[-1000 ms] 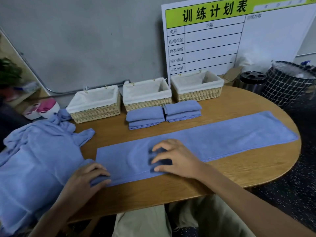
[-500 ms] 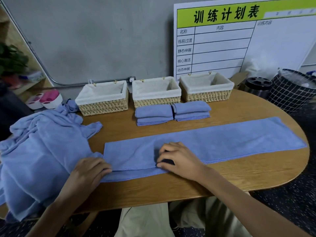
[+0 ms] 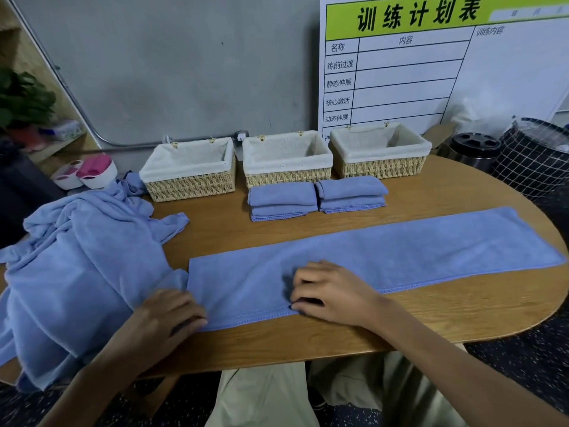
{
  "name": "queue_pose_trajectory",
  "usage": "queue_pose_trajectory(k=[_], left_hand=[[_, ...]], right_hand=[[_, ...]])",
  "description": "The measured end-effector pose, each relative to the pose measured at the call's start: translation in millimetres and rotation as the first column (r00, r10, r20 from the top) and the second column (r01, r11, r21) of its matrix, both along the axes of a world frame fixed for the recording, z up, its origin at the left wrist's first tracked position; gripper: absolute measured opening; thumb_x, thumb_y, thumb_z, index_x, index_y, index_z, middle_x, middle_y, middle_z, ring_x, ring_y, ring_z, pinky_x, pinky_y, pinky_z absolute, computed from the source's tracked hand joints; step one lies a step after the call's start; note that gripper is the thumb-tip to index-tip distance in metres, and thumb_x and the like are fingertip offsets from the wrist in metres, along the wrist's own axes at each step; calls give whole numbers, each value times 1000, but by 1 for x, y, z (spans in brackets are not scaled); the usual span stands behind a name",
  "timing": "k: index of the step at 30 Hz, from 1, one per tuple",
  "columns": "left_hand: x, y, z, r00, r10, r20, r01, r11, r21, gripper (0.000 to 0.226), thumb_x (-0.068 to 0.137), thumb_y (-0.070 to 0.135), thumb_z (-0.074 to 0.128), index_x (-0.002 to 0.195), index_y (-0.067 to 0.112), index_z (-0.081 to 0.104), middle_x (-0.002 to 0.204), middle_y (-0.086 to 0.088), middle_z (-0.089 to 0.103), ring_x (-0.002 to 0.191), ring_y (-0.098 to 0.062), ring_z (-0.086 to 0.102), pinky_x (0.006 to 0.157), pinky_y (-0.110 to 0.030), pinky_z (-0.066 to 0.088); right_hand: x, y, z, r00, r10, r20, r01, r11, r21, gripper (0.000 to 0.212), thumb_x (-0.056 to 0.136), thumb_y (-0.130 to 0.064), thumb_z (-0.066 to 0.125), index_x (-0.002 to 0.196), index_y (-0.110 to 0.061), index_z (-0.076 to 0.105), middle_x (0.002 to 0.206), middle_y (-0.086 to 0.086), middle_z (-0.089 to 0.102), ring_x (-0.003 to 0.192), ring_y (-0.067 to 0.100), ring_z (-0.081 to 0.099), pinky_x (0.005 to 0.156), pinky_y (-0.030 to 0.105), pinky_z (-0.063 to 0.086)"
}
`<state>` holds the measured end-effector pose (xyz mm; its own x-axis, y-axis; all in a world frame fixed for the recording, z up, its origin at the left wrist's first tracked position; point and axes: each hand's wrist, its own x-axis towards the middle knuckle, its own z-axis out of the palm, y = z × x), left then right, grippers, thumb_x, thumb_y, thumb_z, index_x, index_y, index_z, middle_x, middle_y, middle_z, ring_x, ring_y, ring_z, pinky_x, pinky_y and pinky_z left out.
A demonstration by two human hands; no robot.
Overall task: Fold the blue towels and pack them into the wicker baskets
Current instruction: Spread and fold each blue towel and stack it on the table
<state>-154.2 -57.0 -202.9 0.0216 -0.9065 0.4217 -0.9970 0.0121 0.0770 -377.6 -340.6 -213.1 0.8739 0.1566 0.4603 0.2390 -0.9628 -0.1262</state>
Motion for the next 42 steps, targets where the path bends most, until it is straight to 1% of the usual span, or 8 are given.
queue_pose_trajectory(k=[4, 8, 13, 21, 27, 32, 36, 42], left_hand=[[-14, -25, 20, 988, 133, -83, -139, 987, -77, 41, 102, 41, 44, 76, 20, 67, 77, 13, 62, 71, -13, 59, 74, -36, 46], [-38, -85, 18, 861, 303, -409, -275, 953, 128, 59, 95, 59, 37, 138, 24, 58, 140, 18, 51, 133, -8, 46, 110, -14, 28], [-34, -110, -16, 882, 468, -55, -386, 786, 483, 98, 68, 92, -15, 155, 49, -2, 162, 20, -19, 152, -18, -15, 119, -63, 2], [-31, -107, -10, 861, 507, 22, -431, 708, 559, 112, 54, 102, -13, 153, 50, -15, 161, 15, -30, 151, -26, -22, 116, -68, -2], [-41, -117, 4, 859, 512, 10, -427, 706, 566, 114, 59, 101, -5, 157, 44, 0, 165, 11, -19, 153, -26, -14, 117, -66, 5], [-100, -201, 27, 943, 281, -178, -238, 944, 229, 76, 87, 73, 21, 138, 27, 55, 143, 11, 48, 132, -14, 46, 108, -39, 38], [-160, -317, 26, 976, 24, -214, 17, 982, 187, 30, 99, 40, 51, 117, 22, 68, 121, 8, 61, 114, -18, 57, 95, -36, 44], [-229, -453, 21, 980, -127, -155, 164, 952, 258, 23, 99, 32, 53, 114, 21, 67, 114, 1, 58, 109, -24, 54, 90, -38, 44]], right_hand=[[5, 4, 9, 991, -134, -12, 133, 957, 256, 40, 99, -44, 51, 72, -18, 64, 74, -8, 55, 69, 11, 54, 63, 31, 46], [28, -2, 14, 928, -370, -46, 366, 878, 308, 37, 98, -46, 42, 91, -20, 68, 90, -6, 61, 82, 16, 59, 71, 37, 49], [24, -20, 0, 784, -449, -429, 503, 864, 14, 75, 90, -76, 11, 151, -38, 33, 162, -8, 22, 151, 24, 13, 120, 50, 13], [-27, -52, -1, 701, -513, -495, 584, 812, -16, 86, 80, -83, 2, 157, -44, 2, 165, -14, -12, 152, 17, -16, 123, 46, -7], [-44, -65, 4, 728, -480, -491, 593, 800, 97, 90, 78, -85, 5, 157, -41, 13, 166, -12, -2, 153, 18, -7, 123, 48, 0], [-68, -104, 14, 785, -575, -230, 608, 647, 459, 58, 90, -65, 32, 123, -28, 62, 126, -4, 61, 118, 22, 57, 97, 43, 47], [-134, -176, 13, 611, -770, -186, 772, 527, 354, 24, 95, -38, 53, 98, -22, 70, 100, 3, 65, 96, 31, 63, 76, 46, 52], [-240, -240, 7, 258, -944, -206, 959, 225, 170, 8, 96, -24, 60, 95, -23, 68, 98, 6, 57, 92, 36, 53, 70, 39, 40]])
